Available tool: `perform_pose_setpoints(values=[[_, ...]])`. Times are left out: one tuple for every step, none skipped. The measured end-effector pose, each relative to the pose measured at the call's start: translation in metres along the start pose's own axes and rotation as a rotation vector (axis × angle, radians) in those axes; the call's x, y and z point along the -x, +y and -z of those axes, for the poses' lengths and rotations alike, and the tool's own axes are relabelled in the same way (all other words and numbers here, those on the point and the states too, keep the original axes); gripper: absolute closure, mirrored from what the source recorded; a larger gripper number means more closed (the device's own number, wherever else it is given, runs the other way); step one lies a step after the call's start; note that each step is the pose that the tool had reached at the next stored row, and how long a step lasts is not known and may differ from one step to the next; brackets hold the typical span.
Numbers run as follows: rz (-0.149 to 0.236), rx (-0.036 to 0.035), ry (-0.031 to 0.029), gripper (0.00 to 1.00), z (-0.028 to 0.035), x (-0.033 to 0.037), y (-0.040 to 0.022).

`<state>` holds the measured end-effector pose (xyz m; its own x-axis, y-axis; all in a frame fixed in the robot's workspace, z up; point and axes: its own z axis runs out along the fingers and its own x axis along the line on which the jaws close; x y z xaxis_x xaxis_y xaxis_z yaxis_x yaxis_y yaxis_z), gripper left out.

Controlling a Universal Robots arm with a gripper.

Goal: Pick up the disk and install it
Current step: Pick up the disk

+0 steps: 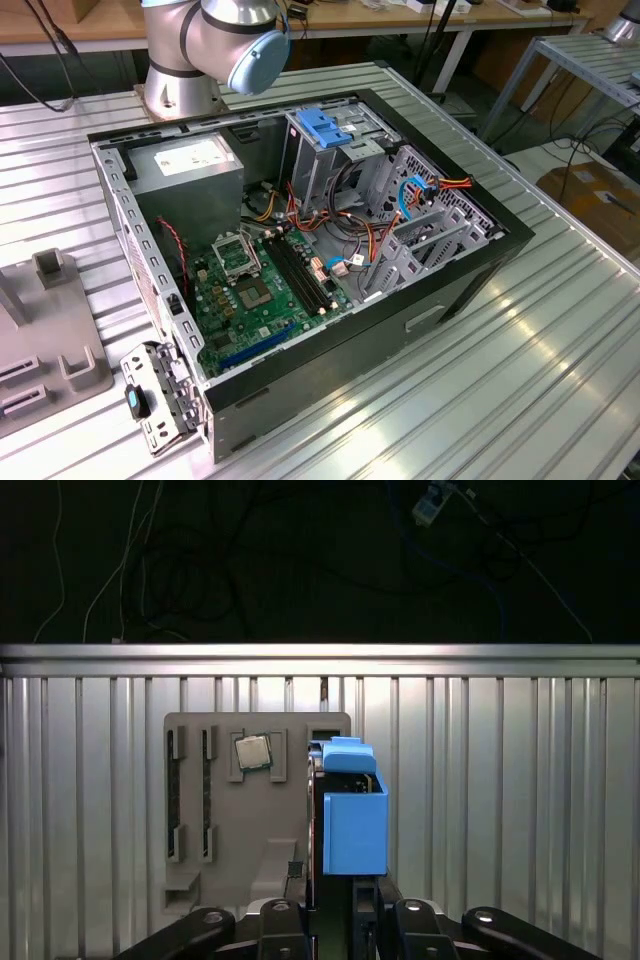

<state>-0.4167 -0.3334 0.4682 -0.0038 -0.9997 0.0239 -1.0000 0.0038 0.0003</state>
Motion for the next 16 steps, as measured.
perform_pose_setpoints(values=[[0.0,0.0,0.0,0.65,0.0,0.0,0.0],[0.0,0.0,0.0,0.65,0.0,0.0,0.0],[0.0,0.0,0.0,0.65,0.0,0.0,0.0],[0.0,0.0,0.0,0.65,0.0001,0.0,0.0],[0.0,0.0,0.0,0.65,0.0001,0.0,0.0],[0.0,0.0,0.0,0.65,0.0001,0.0,0.0],[0.0,0.0,0.0,0.65,0.0001,0.0,0.0],[0.0,0.0,0.0,0.65,0.0002,0.0,0.0],[0.0,0.0004,0.0001,0.65,0.0008,0.0,0.0],[0.0,0.0002,0.0001,0.65,0.0016,-0.0001,0.0],[0.0,0.0001,0.0002,0.65,0.0028,-0.0001,0.0],[0.0,0.0,0.0005,0.65,0.0039,-0.0001,0.0],[0.0,0.0,0.0006,0.65,0.0052,-0.0001,0.0],[0.0,0.0,0.0007,0.65,0.0065,-0.0002,0.0],[0.0,0.0,0.0007,0.65,0.0066,-0.0001,0.0],[0.0,-0.0001,0.0007,0.65,0.0066,-0.0001,0.0]])
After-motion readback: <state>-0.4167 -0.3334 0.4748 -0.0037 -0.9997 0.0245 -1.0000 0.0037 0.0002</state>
